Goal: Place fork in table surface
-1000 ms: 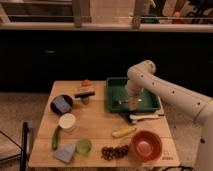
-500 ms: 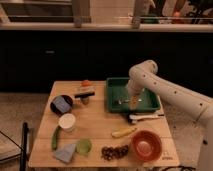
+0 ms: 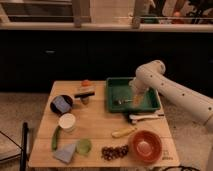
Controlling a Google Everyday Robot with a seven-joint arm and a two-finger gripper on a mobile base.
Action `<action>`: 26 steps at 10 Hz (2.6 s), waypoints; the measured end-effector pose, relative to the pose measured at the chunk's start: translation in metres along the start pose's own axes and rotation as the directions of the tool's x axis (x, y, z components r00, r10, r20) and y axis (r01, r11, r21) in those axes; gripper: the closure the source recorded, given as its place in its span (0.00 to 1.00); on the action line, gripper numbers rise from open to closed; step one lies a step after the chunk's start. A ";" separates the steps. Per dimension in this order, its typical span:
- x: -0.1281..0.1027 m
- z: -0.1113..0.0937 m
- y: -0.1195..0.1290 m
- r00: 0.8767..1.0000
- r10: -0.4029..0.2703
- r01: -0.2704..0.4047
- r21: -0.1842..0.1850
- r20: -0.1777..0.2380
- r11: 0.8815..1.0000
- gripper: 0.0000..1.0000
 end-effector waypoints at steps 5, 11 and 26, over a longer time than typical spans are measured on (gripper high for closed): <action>0.018 0.012 -0.018 0.999 0.013 -0.015 0.054 0.049 0.998 0.20; 0.013 0.054 -0.032 0.993 -0.015 0.012 0.023 0.117 1.000 0.20; -0.010 0.114 -0.011 0.991 -0.038 0.049 -0.088 0.125 0.995 0.20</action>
